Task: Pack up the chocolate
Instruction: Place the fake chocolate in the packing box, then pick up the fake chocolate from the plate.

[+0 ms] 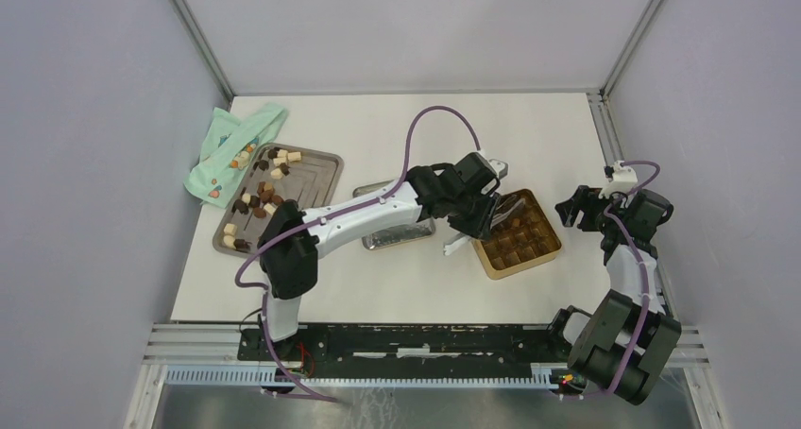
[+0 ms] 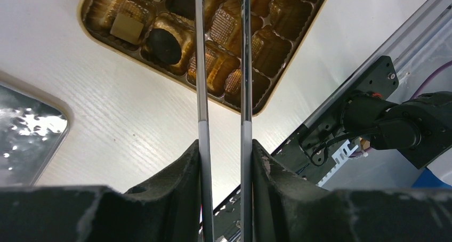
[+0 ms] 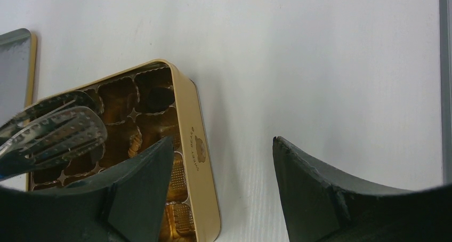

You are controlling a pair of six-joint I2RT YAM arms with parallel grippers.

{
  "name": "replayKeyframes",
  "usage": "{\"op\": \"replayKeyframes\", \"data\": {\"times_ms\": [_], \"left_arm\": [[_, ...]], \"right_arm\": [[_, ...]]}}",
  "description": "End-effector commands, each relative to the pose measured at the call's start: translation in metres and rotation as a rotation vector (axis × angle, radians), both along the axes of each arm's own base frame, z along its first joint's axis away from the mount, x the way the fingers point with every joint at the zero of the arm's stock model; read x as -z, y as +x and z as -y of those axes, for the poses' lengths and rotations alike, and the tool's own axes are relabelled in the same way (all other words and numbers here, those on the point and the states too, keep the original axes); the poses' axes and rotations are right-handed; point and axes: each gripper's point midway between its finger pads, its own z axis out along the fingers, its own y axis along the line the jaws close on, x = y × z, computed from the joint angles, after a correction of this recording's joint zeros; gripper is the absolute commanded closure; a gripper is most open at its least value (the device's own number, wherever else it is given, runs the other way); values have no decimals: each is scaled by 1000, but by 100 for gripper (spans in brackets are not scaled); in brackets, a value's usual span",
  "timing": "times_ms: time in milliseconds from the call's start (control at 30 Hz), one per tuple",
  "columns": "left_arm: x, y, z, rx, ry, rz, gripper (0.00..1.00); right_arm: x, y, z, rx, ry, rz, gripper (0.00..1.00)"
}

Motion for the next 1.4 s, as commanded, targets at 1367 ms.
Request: {"op": "replayKeyframes", "data": {"times_ms": [1367], "left_arm": [[-6,44,-414,-991,402,-72,63]], "right_arm": [[-23,4,-25,-176,31,120,26]]}}
